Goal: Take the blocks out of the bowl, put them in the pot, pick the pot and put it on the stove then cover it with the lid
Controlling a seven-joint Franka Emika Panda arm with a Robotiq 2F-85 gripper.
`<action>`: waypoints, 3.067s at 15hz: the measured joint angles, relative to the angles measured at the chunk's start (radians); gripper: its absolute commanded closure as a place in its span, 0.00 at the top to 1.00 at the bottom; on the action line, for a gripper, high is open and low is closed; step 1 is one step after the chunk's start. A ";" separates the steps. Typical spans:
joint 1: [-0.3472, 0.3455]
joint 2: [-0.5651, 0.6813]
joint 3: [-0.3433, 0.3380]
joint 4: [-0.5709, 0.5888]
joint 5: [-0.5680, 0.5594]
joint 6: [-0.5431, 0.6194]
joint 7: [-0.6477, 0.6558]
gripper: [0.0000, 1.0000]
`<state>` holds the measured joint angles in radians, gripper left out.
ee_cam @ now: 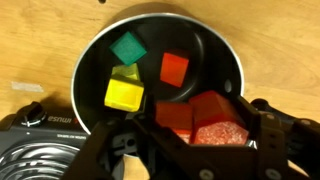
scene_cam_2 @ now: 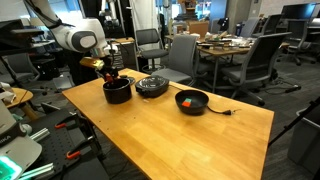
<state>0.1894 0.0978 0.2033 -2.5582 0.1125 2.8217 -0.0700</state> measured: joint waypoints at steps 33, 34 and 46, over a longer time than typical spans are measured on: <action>-0.354 0.183 -0.329 0.578 0.053 -0.294 0.075 1.00; -0.365 0.230 -0.333 0.618 0.054 -0.289 0.102 1.00; -0.410 0.714 -0.330 0.994 0.132 -0.383 0.322 1.00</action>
<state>-0.2211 0.8121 -0.1271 -1.5645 0.2450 2.4391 0.2523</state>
